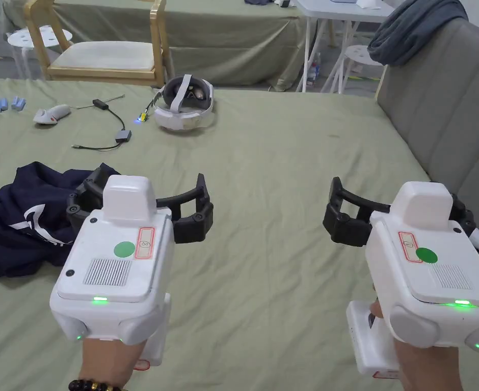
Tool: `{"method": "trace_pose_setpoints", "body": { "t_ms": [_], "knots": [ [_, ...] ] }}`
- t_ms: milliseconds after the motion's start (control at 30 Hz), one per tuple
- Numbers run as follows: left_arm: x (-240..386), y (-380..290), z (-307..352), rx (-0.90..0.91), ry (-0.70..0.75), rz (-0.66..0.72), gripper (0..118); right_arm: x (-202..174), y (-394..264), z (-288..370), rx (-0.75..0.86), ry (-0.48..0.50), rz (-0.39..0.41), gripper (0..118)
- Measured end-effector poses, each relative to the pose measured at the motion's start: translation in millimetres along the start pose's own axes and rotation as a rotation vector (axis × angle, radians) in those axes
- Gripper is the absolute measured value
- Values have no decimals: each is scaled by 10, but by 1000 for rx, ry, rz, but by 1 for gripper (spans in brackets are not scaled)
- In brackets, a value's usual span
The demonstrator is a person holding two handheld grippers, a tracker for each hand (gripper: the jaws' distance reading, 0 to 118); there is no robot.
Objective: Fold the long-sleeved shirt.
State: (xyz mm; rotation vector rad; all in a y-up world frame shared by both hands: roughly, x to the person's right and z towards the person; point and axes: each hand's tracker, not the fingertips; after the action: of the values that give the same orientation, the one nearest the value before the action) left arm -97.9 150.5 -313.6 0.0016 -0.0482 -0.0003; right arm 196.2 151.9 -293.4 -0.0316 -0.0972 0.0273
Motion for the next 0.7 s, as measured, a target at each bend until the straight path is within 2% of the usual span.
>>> {"method": "trace_pose_setpoints", "body": {
  "t_ms": [200,333,700],
  "knots": [
    [30,18,-11,-6,-14,3,111,13,15,11,8,3,5,118],
    [30,58,-23,-4,-3,19,111,4,12,15,31,-4,37,118],
    [54,69,-30,-9,-5,2,111,-13,83,40,18,2,23,118]
  ]
}}
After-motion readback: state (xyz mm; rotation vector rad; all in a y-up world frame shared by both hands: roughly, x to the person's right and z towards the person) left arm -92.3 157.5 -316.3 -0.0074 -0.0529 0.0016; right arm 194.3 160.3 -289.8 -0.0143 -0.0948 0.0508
